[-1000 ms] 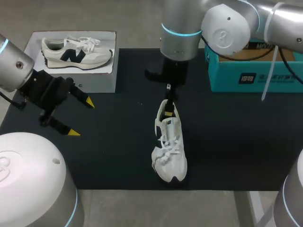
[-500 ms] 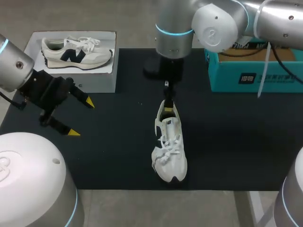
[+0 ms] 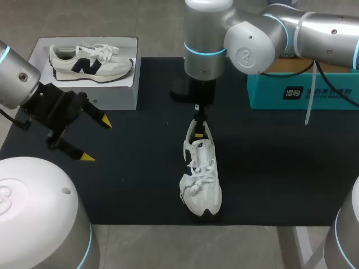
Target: Take the shoe out of the shoebox, open the shoe tongue, remove and reinsert the insole, then place the shoe into the shoebox
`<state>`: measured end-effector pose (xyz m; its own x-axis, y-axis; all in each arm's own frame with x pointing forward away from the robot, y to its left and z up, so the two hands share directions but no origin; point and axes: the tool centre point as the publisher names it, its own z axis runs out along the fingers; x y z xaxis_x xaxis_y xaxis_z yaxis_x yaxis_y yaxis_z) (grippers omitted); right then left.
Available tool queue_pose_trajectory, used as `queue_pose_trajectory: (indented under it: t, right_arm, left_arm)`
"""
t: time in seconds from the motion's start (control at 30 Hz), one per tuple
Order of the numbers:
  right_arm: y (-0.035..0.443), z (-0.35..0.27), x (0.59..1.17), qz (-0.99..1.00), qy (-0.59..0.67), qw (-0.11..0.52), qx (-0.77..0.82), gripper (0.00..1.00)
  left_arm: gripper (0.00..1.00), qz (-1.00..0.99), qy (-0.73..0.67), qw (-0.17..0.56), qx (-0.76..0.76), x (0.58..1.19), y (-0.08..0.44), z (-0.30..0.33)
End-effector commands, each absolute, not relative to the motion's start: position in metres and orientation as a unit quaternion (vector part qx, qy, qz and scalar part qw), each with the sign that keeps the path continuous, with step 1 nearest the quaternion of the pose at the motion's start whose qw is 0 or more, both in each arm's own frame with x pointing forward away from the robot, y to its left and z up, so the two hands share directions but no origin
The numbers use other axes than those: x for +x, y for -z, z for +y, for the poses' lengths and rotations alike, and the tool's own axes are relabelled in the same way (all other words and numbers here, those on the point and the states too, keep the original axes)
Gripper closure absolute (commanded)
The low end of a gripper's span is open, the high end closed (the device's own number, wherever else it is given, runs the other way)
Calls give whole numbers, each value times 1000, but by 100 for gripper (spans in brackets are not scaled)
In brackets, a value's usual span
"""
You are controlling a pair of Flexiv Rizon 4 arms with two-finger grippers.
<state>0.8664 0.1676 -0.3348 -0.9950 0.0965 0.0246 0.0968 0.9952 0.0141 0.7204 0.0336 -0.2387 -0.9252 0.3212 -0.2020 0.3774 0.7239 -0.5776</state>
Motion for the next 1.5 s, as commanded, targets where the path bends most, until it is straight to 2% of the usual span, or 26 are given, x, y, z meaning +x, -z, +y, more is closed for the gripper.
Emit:
queue_pose_trajectory:
  t: [0.03,0.7,0.73,0.8,0.97,1.07,1.1,1.13,1.5]
  right_arm:
    - [343,168,872,-999,6,14,-50,0]
    - [366,164,891,-998,7,17,-62,0]
    - [366,164,891,-998,7,17,-62,13]
    - [366,164,891,-998,7,16,-63,50]
    - [366,163,888,-998,5,17,-66,68]
    - [365,162,886,-998,4,16,-68,93]
    - [365,162,886,-998,3,16,-68,98]
    - [364,162,885,-998,3,15,-69,100]
    - [362,166,873,-997,4,16,-74,100]
  left_arm:
    - [0,928,319,44,188,720,239,33]
    - [0,928,319,44,188,720,239,33]
    - [0,928,319,44,188,720,239,33]
    - [0,928,319,44,188,720,239,33]
    - [0,928,319,44,188,720,239,33]
    - [0,928,319,44,188,720,239,33]
    - [0,928,319,44,188,720,239,33]
    - [0,928,319,44,188,720,239,33]
    - [0,928,319,44,188,720,239,33]
